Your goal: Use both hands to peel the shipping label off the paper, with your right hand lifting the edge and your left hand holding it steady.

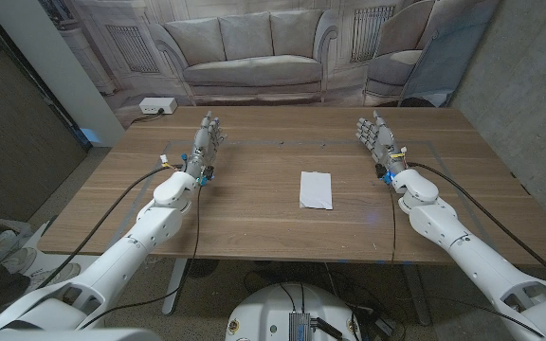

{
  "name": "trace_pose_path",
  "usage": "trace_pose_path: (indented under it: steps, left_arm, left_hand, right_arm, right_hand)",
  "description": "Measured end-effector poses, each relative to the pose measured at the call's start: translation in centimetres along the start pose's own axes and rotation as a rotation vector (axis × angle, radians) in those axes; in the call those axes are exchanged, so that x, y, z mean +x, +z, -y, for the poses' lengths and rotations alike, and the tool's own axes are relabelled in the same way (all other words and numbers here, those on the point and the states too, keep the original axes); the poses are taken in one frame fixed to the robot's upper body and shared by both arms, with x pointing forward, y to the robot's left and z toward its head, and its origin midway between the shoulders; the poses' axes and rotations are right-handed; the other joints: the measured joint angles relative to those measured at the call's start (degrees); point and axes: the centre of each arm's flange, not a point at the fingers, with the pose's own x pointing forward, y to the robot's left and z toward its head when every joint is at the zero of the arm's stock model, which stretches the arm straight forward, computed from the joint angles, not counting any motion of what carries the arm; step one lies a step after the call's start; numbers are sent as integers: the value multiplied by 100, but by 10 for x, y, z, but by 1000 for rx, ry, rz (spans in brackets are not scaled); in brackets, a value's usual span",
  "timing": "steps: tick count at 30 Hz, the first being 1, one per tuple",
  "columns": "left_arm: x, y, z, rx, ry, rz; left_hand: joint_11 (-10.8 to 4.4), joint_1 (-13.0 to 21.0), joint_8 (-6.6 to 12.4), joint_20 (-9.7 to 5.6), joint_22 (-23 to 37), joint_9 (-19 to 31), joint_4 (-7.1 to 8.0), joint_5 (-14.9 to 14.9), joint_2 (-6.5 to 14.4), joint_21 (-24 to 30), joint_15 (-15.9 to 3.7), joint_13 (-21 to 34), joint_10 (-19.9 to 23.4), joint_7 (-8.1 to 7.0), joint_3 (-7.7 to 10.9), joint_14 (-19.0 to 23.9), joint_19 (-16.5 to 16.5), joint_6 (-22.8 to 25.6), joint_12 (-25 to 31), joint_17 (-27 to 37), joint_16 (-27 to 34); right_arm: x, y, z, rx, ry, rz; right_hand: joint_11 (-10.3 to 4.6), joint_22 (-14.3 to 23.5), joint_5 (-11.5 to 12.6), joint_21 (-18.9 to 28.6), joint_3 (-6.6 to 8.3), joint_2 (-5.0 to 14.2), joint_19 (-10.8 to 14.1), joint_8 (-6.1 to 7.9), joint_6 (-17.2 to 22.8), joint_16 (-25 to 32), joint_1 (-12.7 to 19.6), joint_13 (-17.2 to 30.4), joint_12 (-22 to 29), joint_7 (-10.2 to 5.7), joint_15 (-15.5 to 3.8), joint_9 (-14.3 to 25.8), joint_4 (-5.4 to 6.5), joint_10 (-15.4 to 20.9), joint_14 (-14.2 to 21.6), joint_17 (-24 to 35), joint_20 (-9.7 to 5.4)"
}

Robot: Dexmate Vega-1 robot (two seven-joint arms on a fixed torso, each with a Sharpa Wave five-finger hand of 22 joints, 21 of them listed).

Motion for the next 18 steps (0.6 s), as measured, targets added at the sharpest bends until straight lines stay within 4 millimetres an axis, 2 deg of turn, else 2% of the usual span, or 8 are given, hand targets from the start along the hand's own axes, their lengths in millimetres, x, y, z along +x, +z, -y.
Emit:
trace_pose_path:
  steps: [2, 4, 7, 9, 11, 13, 15, 18]
  left_arm:
    - [1, 1, 0, 4, -1, 1]
    - [1, 1, 0, 6, -2, 1]
    - [2, 2, 1, 7, -3, 1]
    - [2, 1, 1, 12, -8, -2]
    - [2, 1, 2, 17, -14, -6]
    - [3, 2, 2, 9, -9, 1]
    - [3, 1, 2, 7, -9, -1]
    - [4, 0, 2, 8, -13, -6]
  left_hand:
    - [0, 0, 0, 0, 0, 0, 0, 0, 0, 1, 0, 0, 0, 0, 0, 0, 0, 0, 0, 0, 0]
    - [0, 0, 0, 0, 12, 0, 0, 0, 0, 1, 0, 0, 0, 1, 0, 0, 0, -1, 0, 0, 0]
    - [0, 0, 0, 0, 27, 0, 25, 0, 0, 1, 0, 0, 0, 23, -25, 0, 0, -23, 0, 0, 0]
    - [0, 0, 22, 0, 27, 0, 25, 0, -1, 1, 0, -1, 0, 24, -25, 0, 0, -21, 0, 0, 0]
    - [0, -1, 22, 0, 27, 0, 24, 0, -1, 1, 0, -1, 0, 34, -25, 0, 1, -11, 0, 0, 0]
    - [0, -1, 22, 0, 27, -1, 24, 0, -1, 1, 0, 0, 0, 34, -25, 0, 1, -11, 0, 0, 0]
    - [0, -1, 22, 1, 27, -1, 24, 0, -1, 1, 1, 0, 0, 34, -25, 1, 1, -11, 0, 0, 0]
    - [0, -1, 22, 1, 27, -1, 24, 41, -1, 1, 1, -1, 0, 34, -25, 1, 1, -11, 0, 0, 0]
  right_arm:
    - [0, 0, 0, 5, -4, 2]
    - [0, 0, 0, 1, -5, 3]
    - [0, 0, 0, -7, -7, 1]
    - [0, 0, 1, 0, -13, 5]
    - [0, 0, 2, 6, -19, 7]
    - [0, -1, 0, -24, -8, -2]
    - [0, -1, -1, -37, -5, -3]
    - [-1, 0, -2, -53, -1, -2]
  right_hand:
    - [26, 0, 0, 0, 0, 0, 0, 126, 324, 15, 0, 1, 0, 64, 15, 39, 0, 67, 15, 0, 0]
    - [52, 0, 0, 0, 15, 2, 0, 183, 486, 21, 2, 0, 41, 96, 21, 66, -15, 92, 20, 0, 0]
    - [52, 0, 0, 0, 104, 80, 29, 88, 261, 21, 92, 0, 41, 58, 20, 80, -108, 92, 20, 0, 31]
    - [55, 0, -28, 0, 130, 67, 26, 12, 43, 21, 211, 0, 41, 15, 31, 80, -212, 89, 31, 0, 183]
    - [54, 0, -45, 0, 171, 66, 1, 11, -55, 20, 351, 0, 41, -9, 50, 73, -336, 49, 43, 0, 341]
    - [58, 0, -68, -22, 258, 61, -11, 10, -83, 38, 537, 0, 41, -38, 220, 63, -470, 45, 71, 8, 458]
    - [85, 0, -89, -34, 321, 53, -15, 11, -83, 46, 675, 0, 41, -38, 360, 63, -581, 20, 124, 26, 503]
    - [115, -1, -89, -34, 387, 45, 4, 58, -69, 63, 859, 0, 41, -51, 454, 63, -737, 50, 205, 26, 567]
